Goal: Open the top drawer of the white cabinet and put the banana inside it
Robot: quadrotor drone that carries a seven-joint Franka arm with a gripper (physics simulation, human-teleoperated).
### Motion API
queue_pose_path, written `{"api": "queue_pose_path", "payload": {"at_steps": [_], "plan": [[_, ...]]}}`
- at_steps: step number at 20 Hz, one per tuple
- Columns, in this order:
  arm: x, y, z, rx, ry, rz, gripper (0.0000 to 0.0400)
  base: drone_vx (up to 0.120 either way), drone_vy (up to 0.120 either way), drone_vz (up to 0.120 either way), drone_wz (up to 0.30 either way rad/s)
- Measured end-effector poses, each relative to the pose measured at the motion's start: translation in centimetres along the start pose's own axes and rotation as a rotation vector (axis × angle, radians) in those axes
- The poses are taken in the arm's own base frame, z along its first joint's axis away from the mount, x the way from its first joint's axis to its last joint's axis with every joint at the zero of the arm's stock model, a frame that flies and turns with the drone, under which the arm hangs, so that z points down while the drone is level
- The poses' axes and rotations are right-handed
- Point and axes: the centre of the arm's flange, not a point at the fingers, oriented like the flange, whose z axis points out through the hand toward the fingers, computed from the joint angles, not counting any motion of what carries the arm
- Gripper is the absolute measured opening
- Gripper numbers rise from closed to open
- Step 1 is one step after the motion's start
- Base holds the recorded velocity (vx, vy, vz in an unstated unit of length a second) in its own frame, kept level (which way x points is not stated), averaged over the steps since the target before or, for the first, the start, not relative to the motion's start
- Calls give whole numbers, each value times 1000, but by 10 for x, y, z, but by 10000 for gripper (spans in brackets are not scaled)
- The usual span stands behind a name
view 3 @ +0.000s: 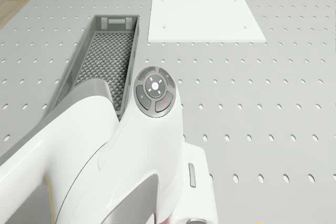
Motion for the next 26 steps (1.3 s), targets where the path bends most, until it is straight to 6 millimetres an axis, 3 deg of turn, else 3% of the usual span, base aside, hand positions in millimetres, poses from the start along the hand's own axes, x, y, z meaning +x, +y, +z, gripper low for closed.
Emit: {"api": "queue_pose_path", "payload": {"at_steps": [11, 17, 22, 26], "plan": [[0, 0, 0, 0, 0, 0, 190, -120, 11, 120, 0], [0, 0, 0, 0, 0, 0, 190, -120, -113, 120, 0], [0, 0, 0, 0, 0, 0, 190, -120, 0, 120, 0], [0, 0, 0, 0, 0, 0, 190, -120, -110, 120, 0]]}}
